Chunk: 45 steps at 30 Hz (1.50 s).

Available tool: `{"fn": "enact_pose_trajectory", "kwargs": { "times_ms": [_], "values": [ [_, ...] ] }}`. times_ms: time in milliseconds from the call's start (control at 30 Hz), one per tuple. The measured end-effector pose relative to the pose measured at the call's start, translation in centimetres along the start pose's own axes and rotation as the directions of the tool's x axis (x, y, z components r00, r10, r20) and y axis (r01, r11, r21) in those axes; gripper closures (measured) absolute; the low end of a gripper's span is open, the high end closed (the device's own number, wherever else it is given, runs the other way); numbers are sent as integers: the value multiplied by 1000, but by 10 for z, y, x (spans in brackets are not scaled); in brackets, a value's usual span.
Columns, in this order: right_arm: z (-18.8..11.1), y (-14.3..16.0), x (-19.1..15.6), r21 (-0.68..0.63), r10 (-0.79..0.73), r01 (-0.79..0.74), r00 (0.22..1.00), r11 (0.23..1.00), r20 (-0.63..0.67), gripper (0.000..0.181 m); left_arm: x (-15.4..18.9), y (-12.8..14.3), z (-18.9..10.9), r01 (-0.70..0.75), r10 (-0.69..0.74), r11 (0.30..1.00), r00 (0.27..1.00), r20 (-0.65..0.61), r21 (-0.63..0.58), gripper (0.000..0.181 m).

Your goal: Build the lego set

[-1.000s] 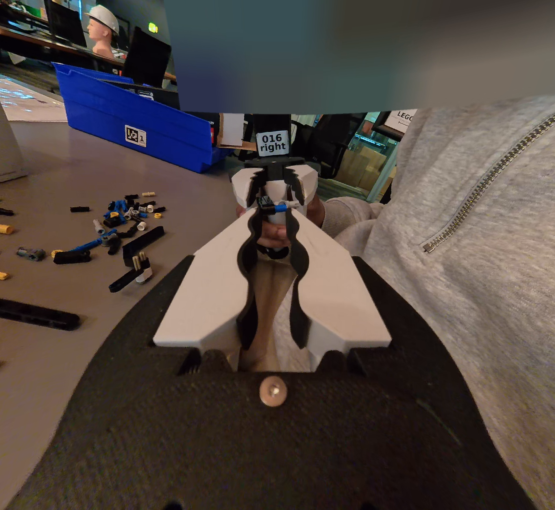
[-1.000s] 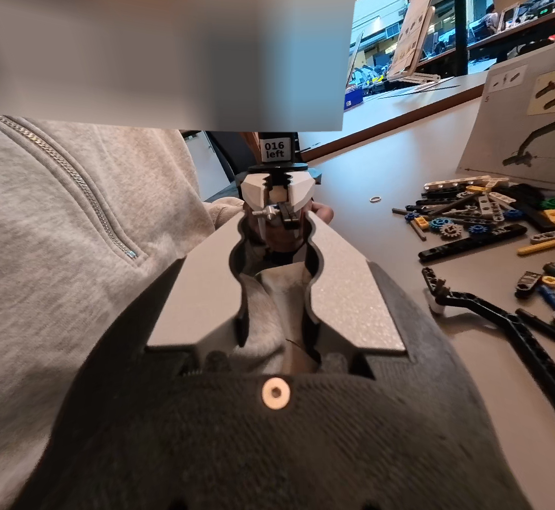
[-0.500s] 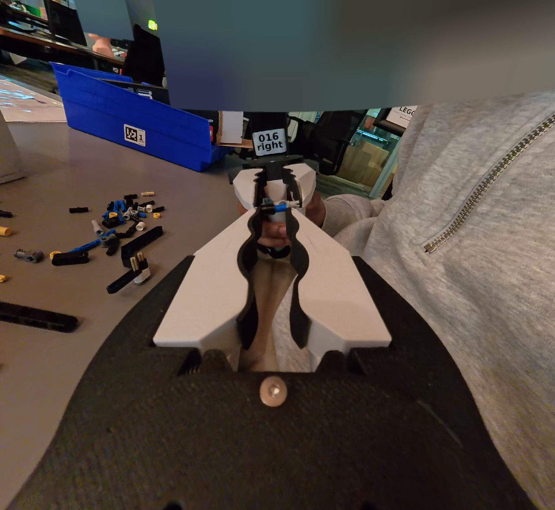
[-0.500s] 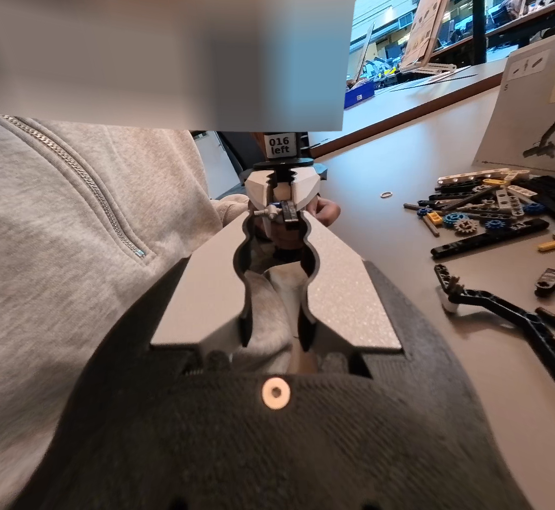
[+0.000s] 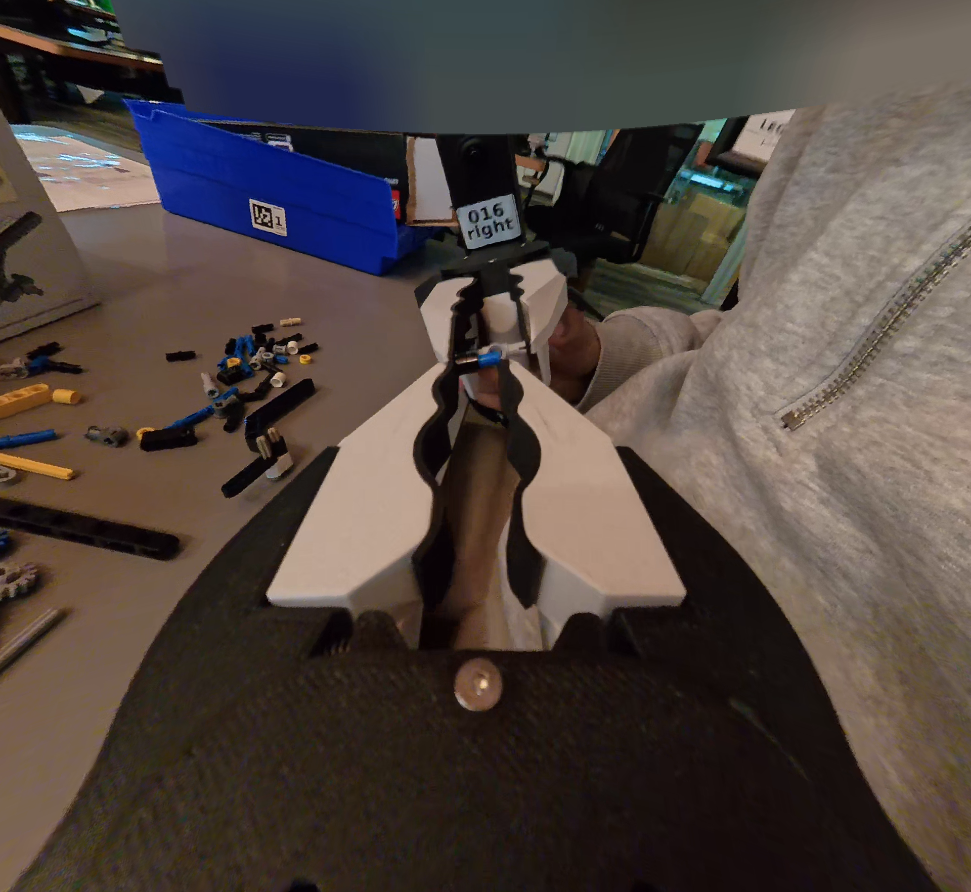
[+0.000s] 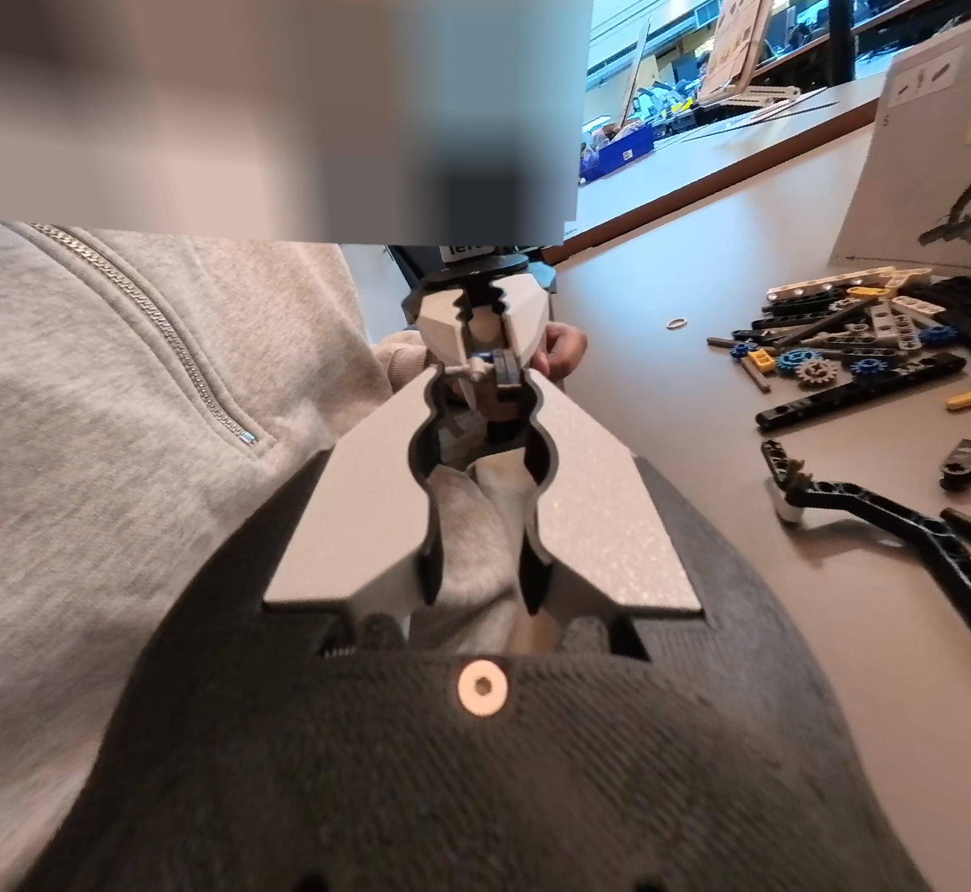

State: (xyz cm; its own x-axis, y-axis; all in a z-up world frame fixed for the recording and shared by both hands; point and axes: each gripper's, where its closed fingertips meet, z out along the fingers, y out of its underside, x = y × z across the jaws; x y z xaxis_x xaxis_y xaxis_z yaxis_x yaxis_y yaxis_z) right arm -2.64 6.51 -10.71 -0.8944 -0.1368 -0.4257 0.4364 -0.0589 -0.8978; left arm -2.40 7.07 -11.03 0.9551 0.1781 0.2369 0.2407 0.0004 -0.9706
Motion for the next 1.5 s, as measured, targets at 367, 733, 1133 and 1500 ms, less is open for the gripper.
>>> {"fn": "enact_pose_trajectory", "kwargs": {
  "times_ms": [367,733,1133,1500],
  "values": [
    [-10,-11,9,36,-79,83,990,996,-116,175,2,16,12,-73,77,992,996,36,-107,181],
    [-13,-16,36,179,205,-179,969,967,-140,176,-17,12,10,132,-132,991,988,76,4,163],
    [12,-17,40,317,433,-393,899,863,-65,175,-23,7,12,318,-324,942,945,42,111,176],
    [5,-13,33,228,381,-362,924,904,-42,155,-26,-2,2,378,-379,912,925,-24,159,176]
  ]
}}
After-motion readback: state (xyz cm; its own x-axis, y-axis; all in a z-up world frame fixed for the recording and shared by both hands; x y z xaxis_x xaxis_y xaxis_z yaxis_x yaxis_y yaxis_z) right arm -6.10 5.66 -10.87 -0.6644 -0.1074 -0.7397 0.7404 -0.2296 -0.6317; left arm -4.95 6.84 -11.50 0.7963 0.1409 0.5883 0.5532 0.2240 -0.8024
